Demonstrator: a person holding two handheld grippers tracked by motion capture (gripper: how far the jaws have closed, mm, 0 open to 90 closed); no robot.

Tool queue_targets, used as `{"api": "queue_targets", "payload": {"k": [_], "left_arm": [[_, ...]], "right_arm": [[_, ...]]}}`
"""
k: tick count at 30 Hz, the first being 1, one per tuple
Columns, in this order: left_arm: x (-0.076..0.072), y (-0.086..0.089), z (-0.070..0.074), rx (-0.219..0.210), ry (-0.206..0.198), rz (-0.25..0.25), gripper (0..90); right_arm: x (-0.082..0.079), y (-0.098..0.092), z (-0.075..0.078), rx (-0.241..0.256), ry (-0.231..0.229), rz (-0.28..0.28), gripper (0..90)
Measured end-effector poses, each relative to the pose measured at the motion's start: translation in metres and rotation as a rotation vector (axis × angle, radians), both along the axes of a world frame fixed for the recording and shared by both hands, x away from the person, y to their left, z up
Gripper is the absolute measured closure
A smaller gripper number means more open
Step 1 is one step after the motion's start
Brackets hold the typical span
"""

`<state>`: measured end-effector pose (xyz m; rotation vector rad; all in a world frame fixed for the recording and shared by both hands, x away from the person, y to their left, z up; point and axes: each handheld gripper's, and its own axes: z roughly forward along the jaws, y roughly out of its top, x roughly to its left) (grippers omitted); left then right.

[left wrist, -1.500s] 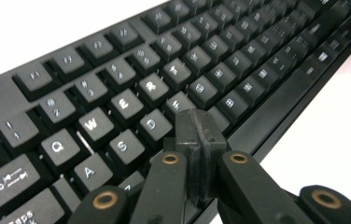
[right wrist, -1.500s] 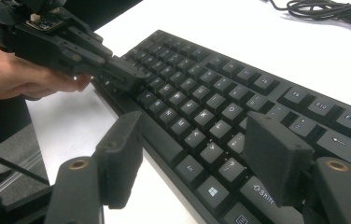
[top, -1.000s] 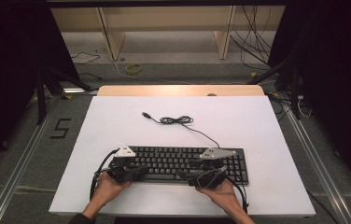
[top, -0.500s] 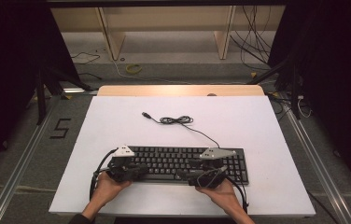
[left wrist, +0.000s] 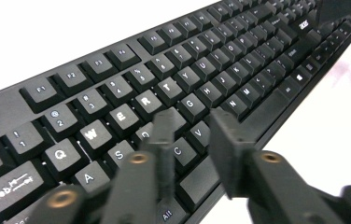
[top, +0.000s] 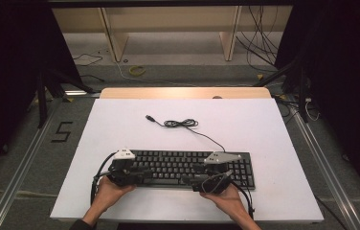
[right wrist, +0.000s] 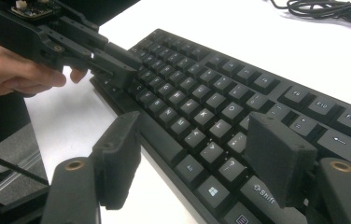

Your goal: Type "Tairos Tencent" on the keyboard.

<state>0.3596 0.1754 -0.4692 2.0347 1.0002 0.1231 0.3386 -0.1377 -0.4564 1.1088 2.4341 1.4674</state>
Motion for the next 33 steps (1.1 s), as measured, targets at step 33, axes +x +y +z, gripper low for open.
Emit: {"api": "queue_targets", "payload": {"k": [33], "left_arm": [[0.026, 0.009, 0.012, -0.011, -0.02, 0.115, 61.6]], "right_arm": [[-0.002, 0.005, 0.0, 0.004, -0.004, 0.024, 33.6]]}}
